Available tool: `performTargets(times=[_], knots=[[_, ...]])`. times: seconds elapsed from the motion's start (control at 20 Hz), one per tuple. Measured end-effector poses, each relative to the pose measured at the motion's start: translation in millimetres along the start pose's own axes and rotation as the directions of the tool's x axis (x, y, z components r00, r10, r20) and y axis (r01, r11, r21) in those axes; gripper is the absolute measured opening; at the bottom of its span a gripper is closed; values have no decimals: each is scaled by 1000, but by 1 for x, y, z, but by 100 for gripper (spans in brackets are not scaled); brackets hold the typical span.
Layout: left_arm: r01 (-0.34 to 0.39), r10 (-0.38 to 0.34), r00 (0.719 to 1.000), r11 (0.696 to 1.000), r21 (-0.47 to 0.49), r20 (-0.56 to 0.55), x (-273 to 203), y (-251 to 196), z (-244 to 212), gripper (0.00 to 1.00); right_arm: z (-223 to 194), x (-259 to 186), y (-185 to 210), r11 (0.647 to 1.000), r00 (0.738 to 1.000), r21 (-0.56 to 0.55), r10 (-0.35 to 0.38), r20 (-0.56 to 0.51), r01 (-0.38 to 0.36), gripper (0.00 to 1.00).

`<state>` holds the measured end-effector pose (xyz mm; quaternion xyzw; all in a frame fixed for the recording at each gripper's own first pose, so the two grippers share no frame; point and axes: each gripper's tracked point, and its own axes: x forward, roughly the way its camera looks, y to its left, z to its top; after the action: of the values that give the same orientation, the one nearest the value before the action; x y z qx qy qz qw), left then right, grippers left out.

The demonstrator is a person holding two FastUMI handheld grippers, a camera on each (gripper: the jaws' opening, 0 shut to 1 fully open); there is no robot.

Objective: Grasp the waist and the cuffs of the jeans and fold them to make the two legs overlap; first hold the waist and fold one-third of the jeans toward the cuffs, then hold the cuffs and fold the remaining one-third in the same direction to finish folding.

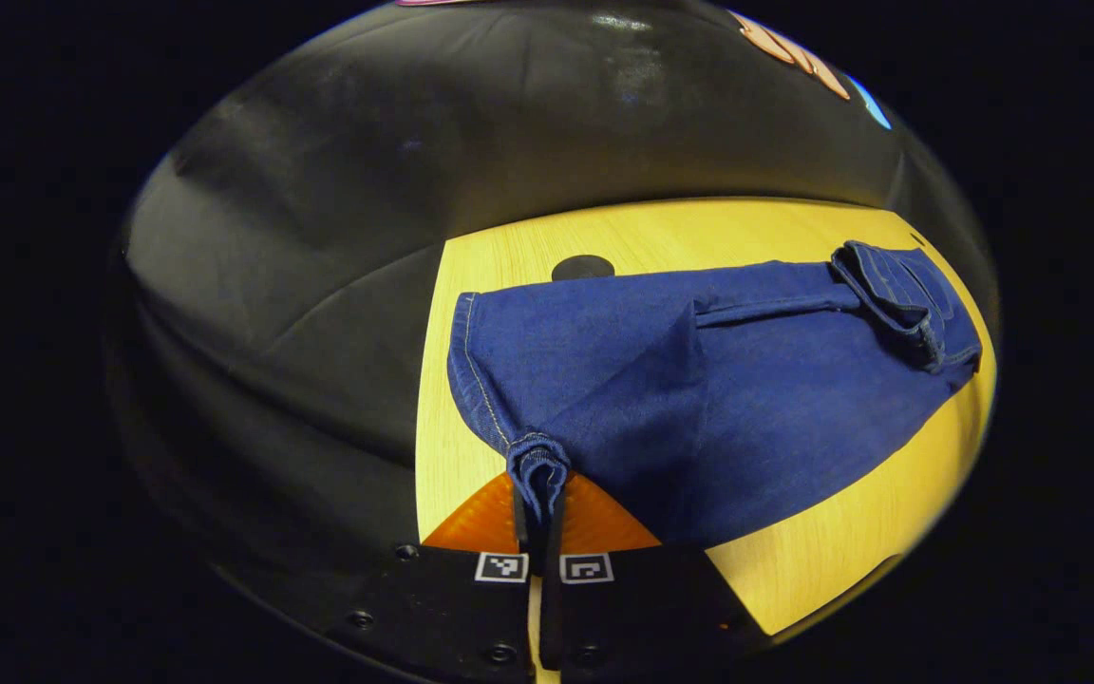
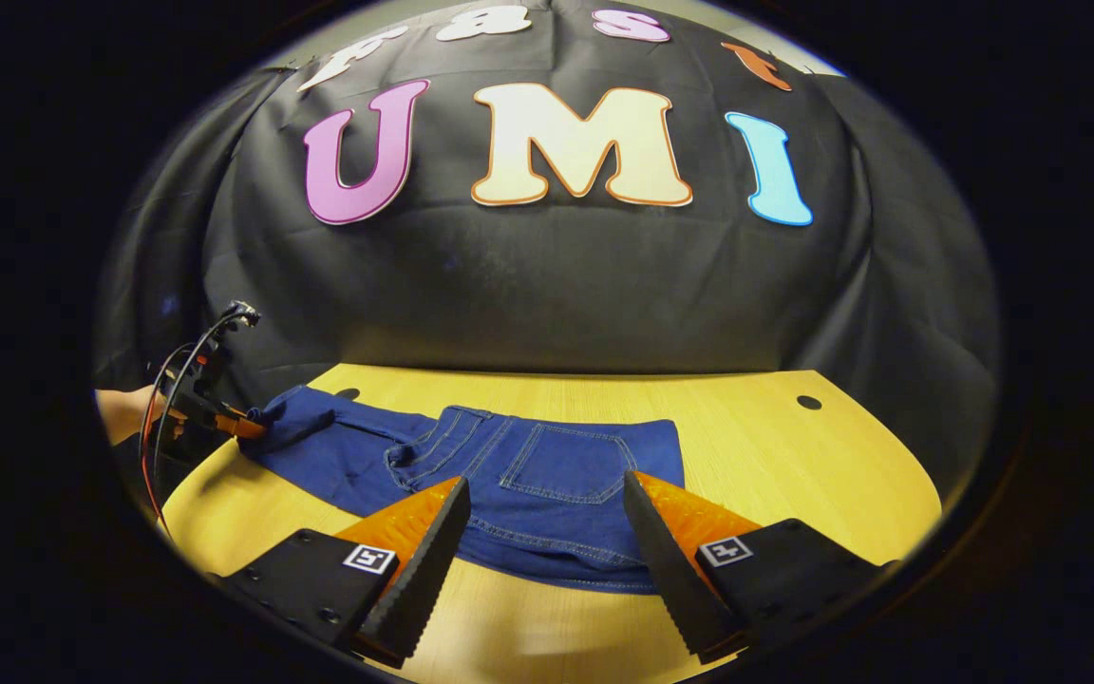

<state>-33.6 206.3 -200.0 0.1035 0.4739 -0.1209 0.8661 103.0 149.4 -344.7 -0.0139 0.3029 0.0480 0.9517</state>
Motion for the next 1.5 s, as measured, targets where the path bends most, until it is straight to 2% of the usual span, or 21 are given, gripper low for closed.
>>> performTargets(times=[0.2,0.4,0.6,1.0,1.2,1.4,1.5], knots=[[1,7,997,995,-101,81,-36,-11,37,0,11,-11,-17,1000,1000,9,10,16,-10,100],[77,-44,980,983,-166,195,-89,-51,85,0,18,-27,-32,999,999,1,38,16,-38,100],[166,-109,954,968,-186,279,-123,-117,138,0,29,-43,-52,998,997,-23,61,39,-60,100],[266,-220,916,959,-97,335,-142,-254,189,0,41,-69,-113,997,996,-45,67,67,-64,100],[339,-302,892,939,-57,338,-142,-333,205,0,40,-78,-149,999,996,-29,49,68,-47,99],[409,-387,867,912,-5,315,-127,-412,205,0,36,-84,-177,1000,998,-11,23,64,-22,100],[401,-392,878,916,24,274,-111,-437,187,0,29,-86,-187,1000,999,-1,14,50,-14,100]])
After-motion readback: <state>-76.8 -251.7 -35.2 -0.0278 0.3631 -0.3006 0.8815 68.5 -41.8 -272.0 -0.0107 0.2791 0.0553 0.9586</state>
